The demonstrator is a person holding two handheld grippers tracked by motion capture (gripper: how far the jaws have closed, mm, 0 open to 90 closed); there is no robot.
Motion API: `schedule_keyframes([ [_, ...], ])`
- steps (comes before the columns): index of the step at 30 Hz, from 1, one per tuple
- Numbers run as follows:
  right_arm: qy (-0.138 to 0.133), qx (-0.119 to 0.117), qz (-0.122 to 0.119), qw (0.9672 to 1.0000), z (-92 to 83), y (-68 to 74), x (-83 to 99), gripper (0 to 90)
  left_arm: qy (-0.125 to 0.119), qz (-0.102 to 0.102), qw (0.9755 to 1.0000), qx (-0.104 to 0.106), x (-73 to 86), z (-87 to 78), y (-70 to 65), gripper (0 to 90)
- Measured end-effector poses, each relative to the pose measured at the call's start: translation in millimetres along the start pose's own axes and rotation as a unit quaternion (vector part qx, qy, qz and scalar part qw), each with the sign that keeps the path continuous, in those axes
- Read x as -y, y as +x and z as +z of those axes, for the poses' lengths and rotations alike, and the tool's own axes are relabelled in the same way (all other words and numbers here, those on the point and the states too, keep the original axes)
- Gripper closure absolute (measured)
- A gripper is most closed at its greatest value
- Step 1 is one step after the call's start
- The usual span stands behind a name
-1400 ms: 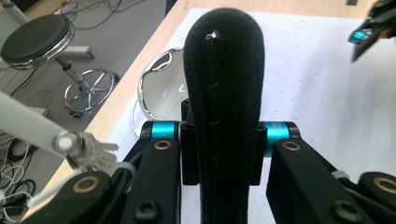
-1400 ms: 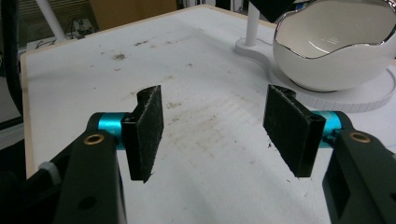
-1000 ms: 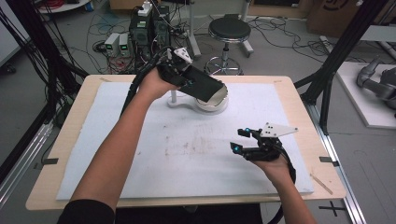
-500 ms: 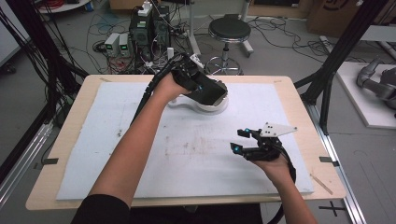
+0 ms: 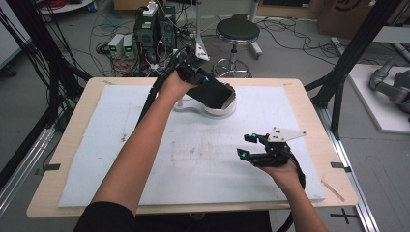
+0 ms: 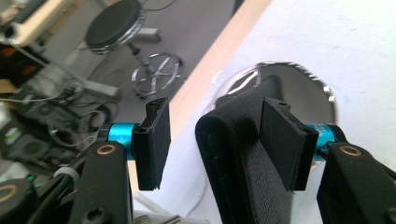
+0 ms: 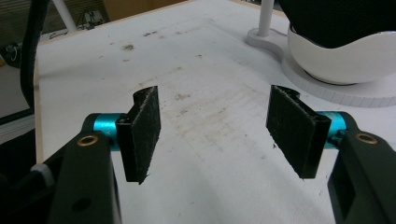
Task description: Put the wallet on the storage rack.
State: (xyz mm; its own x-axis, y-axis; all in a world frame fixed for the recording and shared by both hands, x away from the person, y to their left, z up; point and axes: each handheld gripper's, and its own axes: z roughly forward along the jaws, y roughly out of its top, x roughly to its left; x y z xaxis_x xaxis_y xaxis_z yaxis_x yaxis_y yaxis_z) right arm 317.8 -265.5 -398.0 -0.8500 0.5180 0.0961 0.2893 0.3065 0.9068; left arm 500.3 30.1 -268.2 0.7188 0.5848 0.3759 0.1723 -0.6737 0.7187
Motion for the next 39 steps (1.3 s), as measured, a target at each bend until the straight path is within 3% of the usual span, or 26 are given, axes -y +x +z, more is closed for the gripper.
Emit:
schedule_keyframes([
  [7, 0.003, -0.003, 0.002, 1.0000, 1.0, -0.2, 0.2, 35.9, 0.004, 0.014, 0.9998, -0.013, -1.3, 13.1, -3.1, 49.6],
  [18, 0.004, -0.013, 0.001, 0.9999, 1.4, -1.7, 0.6, 36.2, 0.015, 0.030, 0.9981, -0.052, -3.7, 27.6, -3.3, 43.1],
  [22, 0.003, -0.012, 0.002, 0.9999, 1.2, -1.8, 0.7, 36.2, 0.015, 0.031, 0.9981, -0.050, -2.7, 30.1, -2.7, 39.6],
  [27, 0.002, -0.014, 0.001, 0.9999, 1.1, -1.9, 0.6, 36.2, 0.002, 0.023, 0.9993, -0.027, -3.9, 21.7, -2.4, 35.2],
  [39, 0.002, -0.014, 0.001, 0.9999, 1.5, 0.6, -0.4, 36.2, -0.016, 0.017, 0.9988, -0.043, -3.1, -3.0, 5.7, 33.0],
])
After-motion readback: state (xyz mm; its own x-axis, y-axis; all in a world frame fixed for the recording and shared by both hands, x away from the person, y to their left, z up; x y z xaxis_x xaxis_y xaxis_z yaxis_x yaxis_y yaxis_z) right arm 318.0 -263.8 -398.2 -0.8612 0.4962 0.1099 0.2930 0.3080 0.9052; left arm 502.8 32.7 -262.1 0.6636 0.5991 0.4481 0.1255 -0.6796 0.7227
